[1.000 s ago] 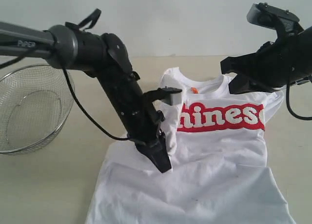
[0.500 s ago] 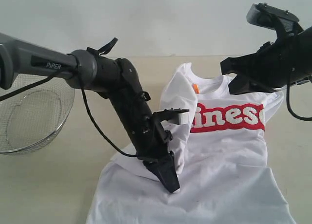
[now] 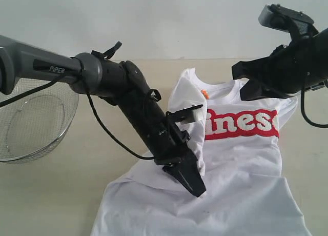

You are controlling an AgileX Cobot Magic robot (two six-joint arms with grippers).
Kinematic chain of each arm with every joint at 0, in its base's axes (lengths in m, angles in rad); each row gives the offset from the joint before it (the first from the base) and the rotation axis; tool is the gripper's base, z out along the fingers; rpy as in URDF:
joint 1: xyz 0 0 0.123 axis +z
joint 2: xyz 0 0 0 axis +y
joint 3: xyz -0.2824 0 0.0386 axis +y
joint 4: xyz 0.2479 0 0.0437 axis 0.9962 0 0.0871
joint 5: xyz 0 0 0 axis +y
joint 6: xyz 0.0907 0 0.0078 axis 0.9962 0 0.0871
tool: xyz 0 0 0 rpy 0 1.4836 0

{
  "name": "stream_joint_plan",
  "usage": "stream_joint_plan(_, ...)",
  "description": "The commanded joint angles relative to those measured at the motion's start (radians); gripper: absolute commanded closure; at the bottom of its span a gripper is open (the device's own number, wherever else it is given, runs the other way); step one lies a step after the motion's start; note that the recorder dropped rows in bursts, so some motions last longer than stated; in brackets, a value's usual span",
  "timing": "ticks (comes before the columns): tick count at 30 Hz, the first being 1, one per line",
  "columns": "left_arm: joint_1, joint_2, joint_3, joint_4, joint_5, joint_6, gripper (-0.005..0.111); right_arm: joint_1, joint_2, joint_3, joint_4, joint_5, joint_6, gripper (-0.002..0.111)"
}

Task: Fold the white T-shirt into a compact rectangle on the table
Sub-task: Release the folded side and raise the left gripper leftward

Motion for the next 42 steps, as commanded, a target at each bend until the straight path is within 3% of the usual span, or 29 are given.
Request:
stream_joint_plan(1, -0.008, -0.004, 0.005, 0.001, 0.008, -0.006, 0.102, -0.004, -0.002, 0.000, -0.003, 0.012, -0.008, 0.108)
stream_joint_plan(6, -0.008, -0.004, 0.005, 0.001, 0.008, 0.001, 0.095, -0.004, -0.002, 0.000, -0.003, 0.013, -0.008, 0.108)
stream_joint_plan(11, -0.008, -0.004, 0.005, -0.009, 0.008, -0.007, 0.055, -0.004, -0.002, 0.000, -0.003, 0.011, -0.008, 0.108)
stream_joint_plan(13, -0.008, -0.004, 0.005, -0.028, 0.008, -0.018, 0.045, -0.004, -0.002, 0.000, -0.003, 0.004, -0.008, 0.108)
stream_joint_plan(22, -0.008, -0.011, -0.049, -0.028, 0.008, -0.160, 0.045, -0.004, -0.002, 0.000, -0.003, -0.002, -0.014, 0.108)
stream_joint_plan(28, 0.014, -0.090, -0.070, 0.130, 0.008, -0.231, 0.050, -0.004, -0.002, 0.000, -0.003, -0.002, -0.019, 0.108)
stream_joint_plan(32, 0.093, -0.152, -0.070, 0.143, 0.008, -0.229, 0.052, -0.004, -0.002, 0.000, -0.003, 0.000, -0.021, 0.108)
stream_joint_plan(36, 0.217, -0.161, -0.070, 0.120, 0.008, -0.226, 0.052, -0.004, -0.002, 0.000, -0.003, 0.002, -0.021, 0.108)
stream_joint_plan(39, 0.276, -0.161, -0.070, 0.064, -0.093, -0.233, 0.052, -0.004, -0.002, 0.000, -0.003, 0.000, -0.023, 0.108)
stream_joint_plan(42, 0.290, -0.161, -0.070, 0.049, -0.216, -0.192, 0.052, -0.004, -0.002, 0.000, -0.003, 0.000, -0.023, 0.108)
